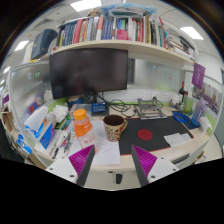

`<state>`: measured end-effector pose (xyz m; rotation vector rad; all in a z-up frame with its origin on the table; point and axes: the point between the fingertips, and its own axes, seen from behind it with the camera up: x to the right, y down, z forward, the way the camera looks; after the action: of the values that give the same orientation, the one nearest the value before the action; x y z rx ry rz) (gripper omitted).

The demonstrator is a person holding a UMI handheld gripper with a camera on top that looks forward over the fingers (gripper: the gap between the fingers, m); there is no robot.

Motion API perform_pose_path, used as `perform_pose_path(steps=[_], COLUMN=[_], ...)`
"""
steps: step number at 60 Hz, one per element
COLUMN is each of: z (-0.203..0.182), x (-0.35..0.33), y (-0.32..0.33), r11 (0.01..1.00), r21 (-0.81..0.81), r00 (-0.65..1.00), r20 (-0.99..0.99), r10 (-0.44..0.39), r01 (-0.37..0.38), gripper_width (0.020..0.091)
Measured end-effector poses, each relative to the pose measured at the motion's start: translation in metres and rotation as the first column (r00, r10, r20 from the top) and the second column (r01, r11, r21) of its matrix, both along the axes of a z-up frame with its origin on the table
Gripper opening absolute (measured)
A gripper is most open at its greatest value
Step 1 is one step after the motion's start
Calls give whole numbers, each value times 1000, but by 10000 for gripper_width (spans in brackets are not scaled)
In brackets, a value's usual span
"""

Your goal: Pour water

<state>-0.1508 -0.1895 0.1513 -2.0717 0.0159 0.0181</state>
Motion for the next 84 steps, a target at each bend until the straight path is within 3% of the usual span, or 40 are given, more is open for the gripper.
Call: perform_pose_path(steps=[13, 23, 42, 45, 49, 56, 69, 78, 84], z=[-4, -31, -67, -67, -60, -61, -64, -62, -40], x=[-79, -105, -97, -97, -97, -102, -104, -110, -122], y=[29, 74, 132, 135, 139, 137, 137, 142, 147], r11=[978, 974, 968, 966, 959, 962, 965, 976, 978], r21=[207, 219, 249, 256, 280, 271, 261, 216, 208], r00=[999, 997, 996, 994, 995, 997, 1000, 1000, 995], r20=[-28, 44, 75, 94, 75, 59, -1, -14, -92], r10=[43, 56, -56, -61, -63, -39, -7, 21, 49], r01=[-37, -64, 36, 35, 40, 21, 7, -17, -29], gripper_width=[756, 758, 752, 710, 563, 497, 399, 398, 398])
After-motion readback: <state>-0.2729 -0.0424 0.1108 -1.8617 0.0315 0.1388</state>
